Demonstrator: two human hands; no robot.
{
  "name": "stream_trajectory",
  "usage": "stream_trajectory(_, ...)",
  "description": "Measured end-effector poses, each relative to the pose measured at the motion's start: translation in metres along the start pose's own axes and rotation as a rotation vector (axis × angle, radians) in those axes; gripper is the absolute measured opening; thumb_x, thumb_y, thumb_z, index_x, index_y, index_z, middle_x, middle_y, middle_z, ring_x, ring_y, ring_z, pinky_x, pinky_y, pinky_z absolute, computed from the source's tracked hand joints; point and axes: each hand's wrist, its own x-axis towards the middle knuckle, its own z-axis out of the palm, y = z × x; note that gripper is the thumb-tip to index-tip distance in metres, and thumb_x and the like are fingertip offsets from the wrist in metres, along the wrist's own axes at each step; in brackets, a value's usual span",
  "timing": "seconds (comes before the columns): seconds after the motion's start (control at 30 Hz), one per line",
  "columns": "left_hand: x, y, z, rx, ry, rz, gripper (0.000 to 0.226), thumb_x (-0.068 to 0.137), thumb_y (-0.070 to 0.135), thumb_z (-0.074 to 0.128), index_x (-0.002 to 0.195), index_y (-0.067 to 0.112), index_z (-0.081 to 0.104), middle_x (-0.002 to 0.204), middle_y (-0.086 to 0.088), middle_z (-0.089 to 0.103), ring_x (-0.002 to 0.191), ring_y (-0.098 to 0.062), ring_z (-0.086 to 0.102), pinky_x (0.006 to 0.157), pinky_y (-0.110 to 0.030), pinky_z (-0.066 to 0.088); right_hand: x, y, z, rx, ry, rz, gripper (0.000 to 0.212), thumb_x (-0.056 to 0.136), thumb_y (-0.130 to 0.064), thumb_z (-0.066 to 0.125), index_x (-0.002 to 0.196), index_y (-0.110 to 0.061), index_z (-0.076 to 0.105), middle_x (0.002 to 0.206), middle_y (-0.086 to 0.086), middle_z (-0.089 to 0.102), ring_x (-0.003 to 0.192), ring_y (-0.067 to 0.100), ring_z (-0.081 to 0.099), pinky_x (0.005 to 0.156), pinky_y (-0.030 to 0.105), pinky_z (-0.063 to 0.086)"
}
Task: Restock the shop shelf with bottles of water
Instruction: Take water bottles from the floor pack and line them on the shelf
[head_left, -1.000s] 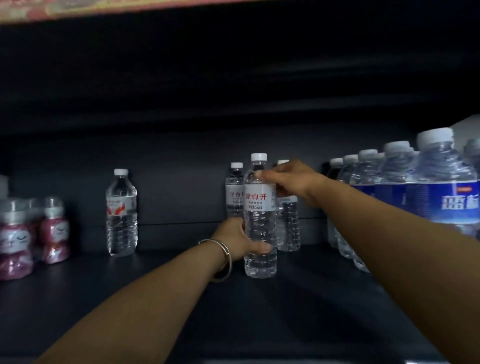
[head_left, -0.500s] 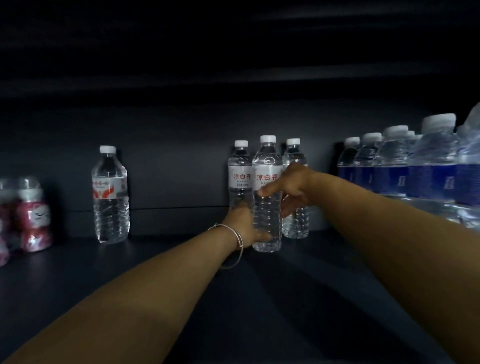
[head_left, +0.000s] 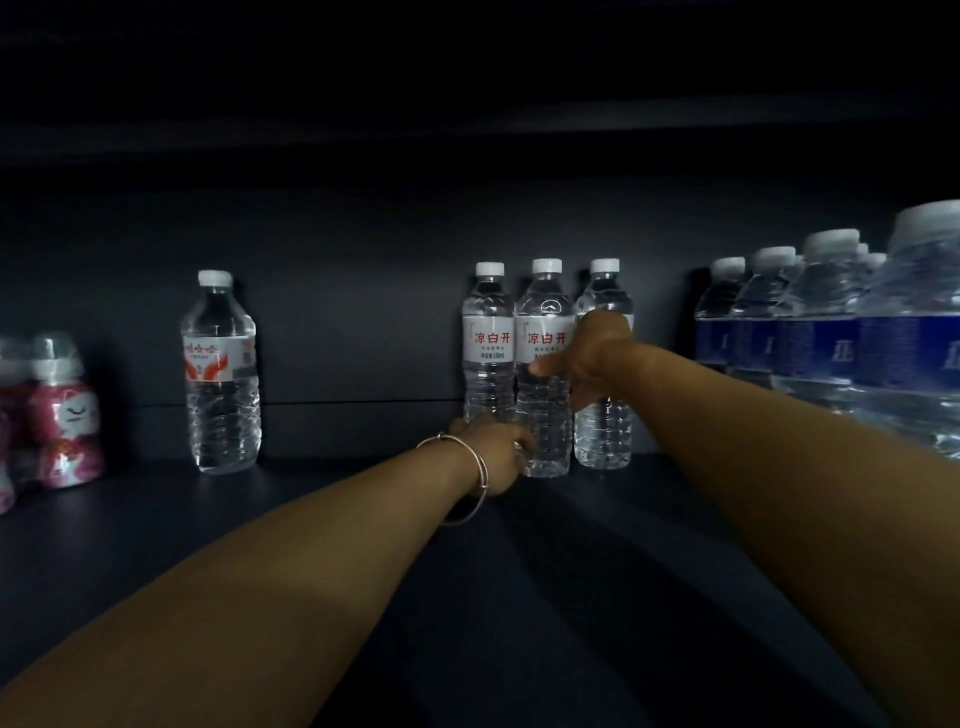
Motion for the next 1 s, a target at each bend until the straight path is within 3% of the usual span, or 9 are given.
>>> stream_trajectory(0.1, 0.006, 0.002, 0.001, 0.067, -0.018, 0.011, 0.036, 0.096, 0.028, 0.042, 0.132, 0.035, 0.044, 0.143, -0.007, 0.036, 0.134, -0.027, 0.03, 0.112, -0.038, 0.015, 0.003, 0.003, 0.001, -0.032, 0.037, -0.034, 0.028, 0.07, -0.011, 0.08, 0.083, -0.004, 0.057, 0.101, 0.02, 0.067, 0.083, 0.036, 0.069, 0.073, 0.046, 0.058)
stream_trajectory(0.2, 0.014, 0.001, 0.004, 0.112, -0.035, 0.009, 0.04, 0.096, 0.029, 0.04, 0.135, 0.038, 0.04, 0.146, -0.005, 0.031, 0.136, -0.028, 0.025, 0.113, -0.044, 0.013, 0.007, 0.005, 0.002, -0.062, 0.08, -0.07, 0.028, 0.071, -0.01, 0.079, 0.077, -0.007, 0.052, 0.103, 0.019, 0.066, 0.088, 0.035, 0.068, 0.075, 0.045, 0.058)
stream_trajectory(0.33, 0.022, -0.003, 0.013, 0.164, -0.067, -0.037, 0.046, 0.093, 0.034, 0.041, 0.137, 0.048, 0.031, 0.152, -0.002, 0.021, 0.141, -0.032, 0.012, 0.11, -0.056, 0.013, 0.014, 0.01, 0.006, -0.145, 0.113, -0.092, 0.03, 0.074, -0.012, 0.078, 0.095, -0.002, 0.058, 0.103, 0.018, 0.066, 0.086, 0.034, 0.069, 0.074, 0.044, 0.058)
stream_trajectory(0.43, 0.022, -0.005, 0.015, 0.183, -0.063, -0.063, 0.051, 0.093, 0.034, 0.041, 0.139, 0.049, 0.025, 0.152, -0.003, 0.016, 0.141, -0.033, 0.008, 0.11, -0.057, 0.011, 0.017, 0.015, 0.009, -0.194, 0.105, -0.089, 0.034, 0.076, -0.013, 0.076, 0.104, -0.001, 0.059, 0.102, 0.018, 0.067, 0.085, 0.032, 0.069, 0.075, 0.042, 0.059)
stream_trajectory(0.6, 0.009, 0.0, 0.008, 0.174, -0.097, -0.074, 0.054, 0.095, 0.036, 0.04, 0.142, 0.047, 0.018, 0.154, 0.001, 0.012, 0.138, -0.039, 0.007, 0.113, -0.053, 0.012, 0.016, 0.015, 0.01, -0.316, 0.108, -0.126, 0.033, 0.081, -0.014, 0.072, 0.107, 0.001, 0.057, 0.105, 0.015, 0.064, 0.092, 0.032, 0.068, 0.078, 0.037, 0.058)
stream_trajectory(0.7, -0.004, 0.011, -0.006, 0.207, -0.13, -0.021, 0.052, 0.099, 0.033, 0.035, 0.147, 0.035, 0.015, 0.157, -0.003, 0.009, 0.143, -0.03, 0.006, 0.117, -0.044, 0.007, 0.012, 0.012, 0.006, -0.382, 0.047, -0.133, 0.035, 0.083, -0.009, 0.069, 0.113, 0.003, 0.058, 0.11, 0.017, 0.063, 0.101, 0.03, 0.063, 0.075, 0.029, 0.053)
stream_trajectory(0.83, -0.017, 0.024, -0.023, 0.09, -0.155, 0.003, 0.053, 0.098, 0.026, 0.041, 0.148, 0.023, 0.021, 0.156, -0.006, 0.016, 0.142, -0.024, 0.021, 0.112, -0.028, 0.019, 0.002, 0.01, -0.001, -0.53, -0.045, -0.077, 0.013, 0.086, -0.006, 0.065, 0.089, 0.001, 0.054, 0.099, 0.015, 0.071, 0.09, 0.025, 0.07, 0.085, 0.029, 0.055)
stream_trajectory(0.93, -0.027, 0.029, -0.031, 0.024, -0.156, -0.033, 0.054, 0.096, 0.026, 0.046, 0.146, 0.021, 0.026, 0.153, -0.007, 0.025, 0.137, -0.024, 0.03, 0.11, -0.028, 0.026, -0.01, 0.008, -0.01, -0.553, -0.107, -0.11, 0.016, 0.086, -0.004, 0.063, 0.099, 0.004, 0.057, 0.102, 0.018, 0.069, 0.08, 0.027, 0.07, 0.061, 0.028, 0.058)
stream_trajectory(1.0, -0.035, 0.034, -0.037, -0.023, -0.116, -0.046, 0.053, 0.094, 0.026, 0.05, 0.144, 0.021, 0.032, 0.15, -0.007, 0.032, 0.133, -0.024, 0.037, 0.109, -0.028, 0.031, -0.023, 0.008, -0.019, -0.568, -0.142, -0.175, 0.028, 0.083, -0.003, 0.063, 0.11, 0.003, 0.06, 0.107, 0.019, 0.066, 0.091, 0.031, 0.068, 0.056, 0.029, 0.053)
